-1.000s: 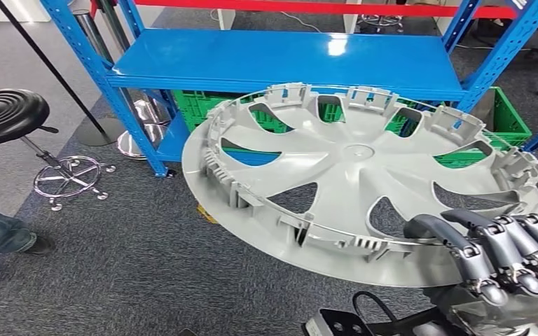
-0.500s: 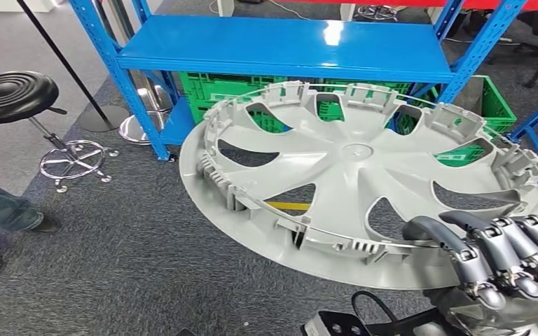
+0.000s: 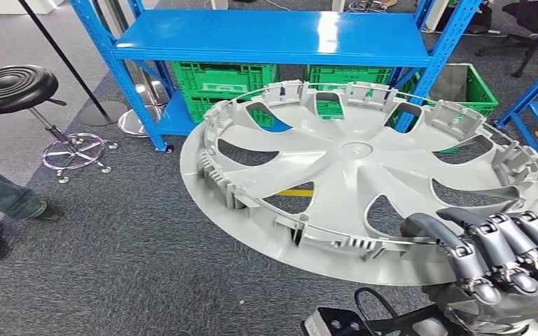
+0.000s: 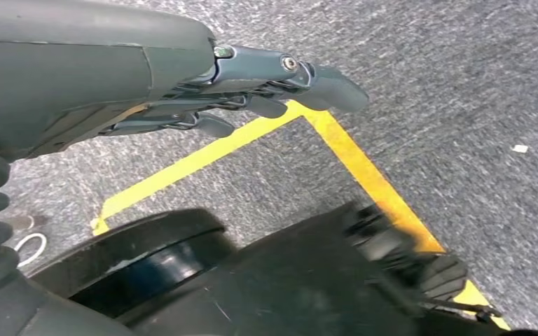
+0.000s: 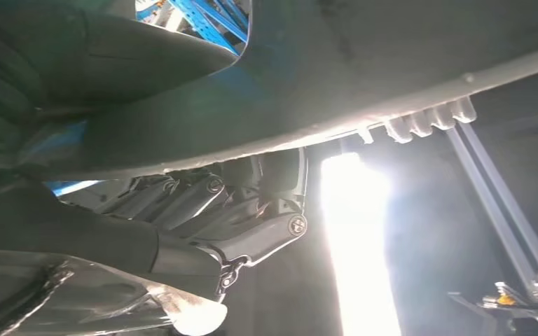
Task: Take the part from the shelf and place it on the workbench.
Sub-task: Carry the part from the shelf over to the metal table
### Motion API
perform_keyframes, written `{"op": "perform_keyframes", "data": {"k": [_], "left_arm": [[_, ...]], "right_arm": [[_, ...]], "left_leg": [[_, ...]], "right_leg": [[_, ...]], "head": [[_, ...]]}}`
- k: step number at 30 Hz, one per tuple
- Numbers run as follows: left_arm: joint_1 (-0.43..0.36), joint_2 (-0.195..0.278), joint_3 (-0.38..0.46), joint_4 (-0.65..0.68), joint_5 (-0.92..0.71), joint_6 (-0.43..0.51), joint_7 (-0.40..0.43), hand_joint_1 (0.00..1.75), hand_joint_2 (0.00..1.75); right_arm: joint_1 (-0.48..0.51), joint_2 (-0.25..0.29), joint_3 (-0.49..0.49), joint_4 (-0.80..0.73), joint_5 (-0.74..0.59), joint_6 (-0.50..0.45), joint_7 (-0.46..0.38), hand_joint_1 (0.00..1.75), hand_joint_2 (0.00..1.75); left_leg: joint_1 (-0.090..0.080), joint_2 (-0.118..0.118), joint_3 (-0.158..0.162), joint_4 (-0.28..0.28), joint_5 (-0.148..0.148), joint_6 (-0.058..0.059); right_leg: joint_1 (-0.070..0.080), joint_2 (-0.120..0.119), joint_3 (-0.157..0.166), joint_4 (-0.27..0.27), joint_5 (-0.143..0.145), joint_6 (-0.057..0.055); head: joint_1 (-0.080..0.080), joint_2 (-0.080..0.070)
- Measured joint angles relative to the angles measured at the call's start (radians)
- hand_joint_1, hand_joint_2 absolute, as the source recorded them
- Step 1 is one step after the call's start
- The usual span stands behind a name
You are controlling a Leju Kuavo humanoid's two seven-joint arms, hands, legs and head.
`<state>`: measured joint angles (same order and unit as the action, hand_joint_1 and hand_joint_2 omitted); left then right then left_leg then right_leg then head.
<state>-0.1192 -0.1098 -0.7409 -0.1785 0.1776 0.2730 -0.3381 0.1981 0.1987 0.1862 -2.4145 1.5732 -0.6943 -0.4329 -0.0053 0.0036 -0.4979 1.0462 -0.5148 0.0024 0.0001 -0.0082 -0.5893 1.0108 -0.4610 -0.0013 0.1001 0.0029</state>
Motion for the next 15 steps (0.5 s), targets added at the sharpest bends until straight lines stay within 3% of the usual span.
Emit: {"op": "perform_keyframes", "data": {"k": [2,4,6,8,9,10,11,14,15], "left_arm": [[-0.001,0.0,-0.005,0.0,-0.001,-0.002,-0.002,0.0,1.75],[-0.001,-0.001,-0.008,0.0,-0.001,-0.006,-0.004,0.0,1.75],[-0.002,-0.002,-0.01,0.0,-0.002,-0.01,-0.005,0.0,1.75],[-0.002,-0.004,-0.01,0.0,-0.003,-0.013,-0.005,0.0,1.75],[-0.001,-0.004,-0.01,0.0,-0.004,-0.013,-0.005,0.0,1.75],[0.0,-0.004,-0.01,0.0,-0.004,-0.014,-0.005,0.0,1.75],[0.001,-0.004,-0.011,0.0,-0.004,-0.014,-0.005,0.0,1.75],[0.001,-0.005,-0.011,0.0,-0.004,-0.014,-0.005,0.0,1.75],[0.001,-0.005,-0.011,0.0,-0.004,-0.014,-0.006,0.0,1.75]], "right_arm": [[-0.001,0.0,-0.001,0.0,0.0,0.0,-0.004,1.75,1.75],[-0.001,0.0,-0.001,-0.001,0.0,0.0,-0.008,1.75,1.75],[-0.001,0.0,-0.002,-0.001,0.0,0.0,-0.01,1.75,1.75],[-0.001,0.0,-0.002,-0.001,-0.001,0.0,-0.01,1.75,1.75],[0.0,0.0,-0.002,-0.001,-0.001,0.0,-0.01,1.75,1.75],[0.0,0.0,-0.002,-0.001,-0.001,0.0,-0.01,1.75,1.75],[0.0,0.0,-0.002,-0.001,-0.001,0.0,-0.01,1.75,1.75],[-0.001,0.0,-0.002,-0.001,-0.001,0.0,-0.01,1.75,1.75],[-0.001,0.0,-0.002,-0.001,-0.001,0.0,-0.01,1.75,1.75]], "left_leg": [[-0.005,0.0,0.029,-0.061,-0.018,0.01],[-0.003,0.002,0.019,-0.073,-0.001,0.021],[0.002,0.004,0.003,-0.081,0.021,0.033],[0.0,0.005,-0.019,-0.08,0.037,0.037],[-0.001,0.005,-0.03,-0.079,0.045,0.037],[-0.001,0.006,-0.04,-0.076,0.051,0.036],[-0.001,0.006,-0.049,-0.073,0.056,0.034],[-0.002,0.006,-0.065,-0.056,0.063,0.026],[-0.004,0.005,-0.07,-0.05,0.065,0.022]], "right_leg": [[-0.001,-0.002,-0.007,-0.001,0.015,0.012],[-0.004,-0.001,-0.016,0.003,0.016,0.024],[-0.005,0.003,-0.048,0.064,-0.033,0.034],[-0.007,0.006,-0.096,0.193,-0.114,0.041],[-0.009,0.006,-0.11,0.248,-0.14,0.045],[-0.01,0.006,-0.108,0.271,-0.149,0.047],[-0.01,0.005,-0.085,0.253,-0.139,0.048],[-0.012,0.005,0.05,0.05,-0.077,0.045],[-0.011,0.006,0.078,0.003,-0.069,0.041]], "head": [[0.0,0.0],[-0.001,0.0],[0.002,0.0],[0.004,0.0],[0.005,0.0],[0.004,0.0],[0.005,0.0],[0.005,0.0],[0.004,0.0]]}}
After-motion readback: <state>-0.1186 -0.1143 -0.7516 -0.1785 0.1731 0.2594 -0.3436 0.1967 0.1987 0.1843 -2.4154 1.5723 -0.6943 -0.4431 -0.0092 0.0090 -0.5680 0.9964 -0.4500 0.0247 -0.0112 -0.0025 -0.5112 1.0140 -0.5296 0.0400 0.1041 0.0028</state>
